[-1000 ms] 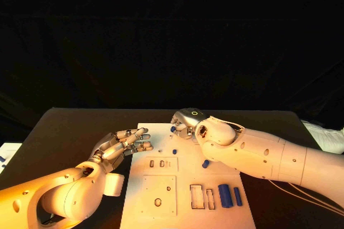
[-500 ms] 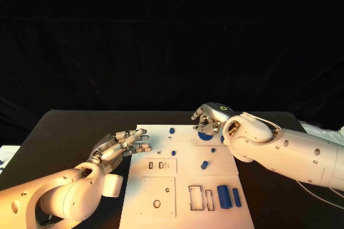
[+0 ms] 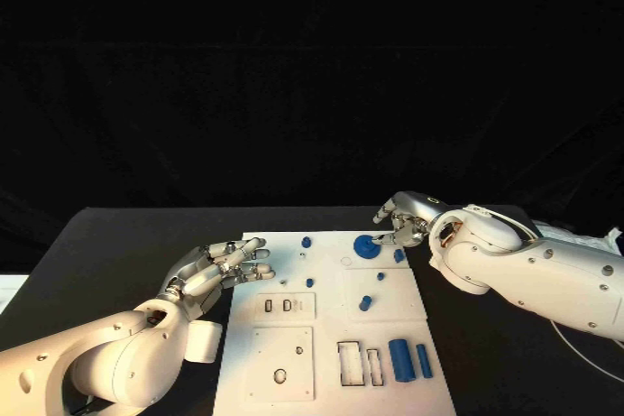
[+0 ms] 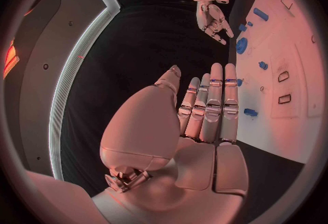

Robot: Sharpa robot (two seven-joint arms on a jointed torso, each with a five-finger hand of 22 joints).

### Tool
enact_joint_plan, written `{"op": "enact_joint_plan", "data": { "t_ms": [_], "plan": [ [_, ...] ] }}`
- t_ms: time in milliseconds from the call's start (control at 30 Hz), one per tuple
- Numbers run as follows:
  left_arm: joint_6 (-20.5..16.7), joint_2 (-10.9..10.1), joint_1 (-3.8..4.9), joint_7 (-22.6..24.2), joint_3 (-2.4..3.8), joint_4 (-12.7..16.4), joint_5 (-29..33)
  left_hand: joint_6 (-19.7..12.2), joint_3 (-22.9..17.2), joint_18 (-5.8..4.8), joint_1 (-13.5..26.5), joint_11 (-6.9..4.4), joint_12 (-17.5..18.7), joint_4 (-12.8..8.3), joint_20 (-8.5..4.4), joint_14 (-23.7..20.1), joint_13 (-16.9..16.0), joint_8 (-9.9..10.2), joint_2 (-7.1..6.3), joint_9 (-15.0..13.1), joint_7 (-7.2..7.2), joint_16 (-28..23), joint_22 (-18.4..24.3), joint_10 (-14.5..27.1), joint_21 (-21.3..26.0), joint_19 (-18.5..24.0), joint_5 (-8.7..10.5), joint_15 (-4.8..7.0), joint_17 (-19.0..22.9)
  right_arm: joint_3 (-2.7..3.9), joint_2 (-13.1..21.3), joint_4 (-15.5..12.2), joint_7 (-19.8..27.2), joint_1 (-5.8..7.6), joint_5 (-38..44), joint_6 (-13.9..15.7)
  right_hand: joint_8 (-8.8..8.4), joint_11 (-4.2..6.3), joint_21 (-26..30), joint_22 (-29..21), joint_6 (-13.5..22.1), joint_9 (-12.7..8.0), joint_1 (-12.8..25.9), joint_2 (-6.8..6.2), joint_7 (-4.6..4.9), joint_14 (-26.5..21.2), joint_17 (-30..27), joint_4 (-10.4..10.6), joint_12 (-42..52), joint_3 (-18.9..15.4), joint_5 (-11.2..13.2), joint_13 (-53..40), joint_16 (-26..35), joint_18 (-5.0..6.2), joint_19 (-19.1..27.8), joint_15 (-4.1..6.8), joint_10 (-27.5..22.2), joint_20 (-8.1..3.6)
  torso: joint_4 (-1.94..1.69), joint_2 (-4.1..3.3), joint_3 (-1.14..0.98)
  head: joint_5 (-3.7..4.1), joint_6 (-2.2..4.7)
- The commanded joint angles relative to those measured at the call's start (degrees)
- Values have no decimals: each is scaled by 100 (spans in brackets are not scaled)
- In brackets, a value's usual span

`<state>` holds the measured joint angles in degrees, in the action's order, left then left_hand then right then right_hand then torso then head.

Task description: Assemble the parts on the task board

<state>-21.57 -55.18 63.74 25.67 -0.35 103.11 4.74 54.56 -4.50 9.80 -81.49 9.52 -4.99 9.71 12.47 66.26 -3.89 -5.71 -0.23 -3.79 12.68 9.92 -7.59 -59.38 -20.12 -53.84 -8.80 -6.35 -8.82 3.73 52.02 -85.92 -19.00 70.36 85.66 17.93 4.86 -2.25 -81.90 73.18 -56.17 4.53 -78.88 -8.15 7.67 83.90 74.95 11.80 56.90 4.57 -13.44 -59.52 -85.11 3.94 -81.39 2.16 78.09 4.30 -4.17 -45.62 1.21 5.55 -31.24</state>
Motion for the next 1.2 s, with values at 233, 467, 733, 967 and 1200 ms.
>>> {"op": "enact_joint_plan", "data": {
  "t_ms": [233,467,733,967,1200],
  "plan": [
    [134,16,4,23,4,4,9,2,-3,64,-49,19,34,-42,19,-37,6,22,-1,6,26,-33,9,-2,20,-13,-32,-15,-7,-2,-190,219,-100,-38,-220,-501,81,-26,-59,76,21,21,-132,50,2,431,515,65,417,-60,-24,-455,-64,-64,-47,-51,97,17,-3,-4,8,18,-25],
    [137,15,4,25,4,8,9,2,-3,64,-49,19,34,-42,19,-37,6,22,-1,6,26,-33,9,-2,20,-13,-32,-15,-7,-4,-291,309,-88,-69,-207,-571,98,-28,-66,89,12,25,-165,70,3,436,550,71,566,-71,-27,-608,-81,-66,-50,-53,139,19,-18,-3,12,20,-54],
    [136,15,4,26,4,5,9,2,-3,64,-49,19,34,-42,19,-37,6,22,-1,6,26,-33,9,-2,20,-13,-32,-15,-7,-7,-361,335,-94,-104,-191,-609,124,-29,-80,115,-8,30,-196,106,4,440,584,83,795,-90,-22,-836,-98,-70,-57,-55,208,22,-12,-2,9,13,-56],
    [135,14,4,26,4,3,9,2,-3,64,-49,19,34,-42,19,-37,6,22,-1,6,26,-33,9,-2,20,-13,-32,-15,-7,-8,-404,388,-105,-123,-136,-601,144,-29,-89,131,-29,34,-222,139,3,443,603,81,950,-93,-21,-988,-107,-72,-62,-56,258,23,-22,-3,7,14,-71],
    [137,16,4,25,4,-1,9,4,-6,64,-50,18,36,-45,19,-36,5,23,2,5,23,-37,11,-5,22,-13,-32,-15,-9,-10,-464,431,-135,-132,-2,-601,195,-23,-114,180,-106,48,-266,219,-6,451,656,69,1154,-82,-26,-1192,-131,-81,-81,-53,321,23,-27,-7,8,12,-90]
  ]
}}
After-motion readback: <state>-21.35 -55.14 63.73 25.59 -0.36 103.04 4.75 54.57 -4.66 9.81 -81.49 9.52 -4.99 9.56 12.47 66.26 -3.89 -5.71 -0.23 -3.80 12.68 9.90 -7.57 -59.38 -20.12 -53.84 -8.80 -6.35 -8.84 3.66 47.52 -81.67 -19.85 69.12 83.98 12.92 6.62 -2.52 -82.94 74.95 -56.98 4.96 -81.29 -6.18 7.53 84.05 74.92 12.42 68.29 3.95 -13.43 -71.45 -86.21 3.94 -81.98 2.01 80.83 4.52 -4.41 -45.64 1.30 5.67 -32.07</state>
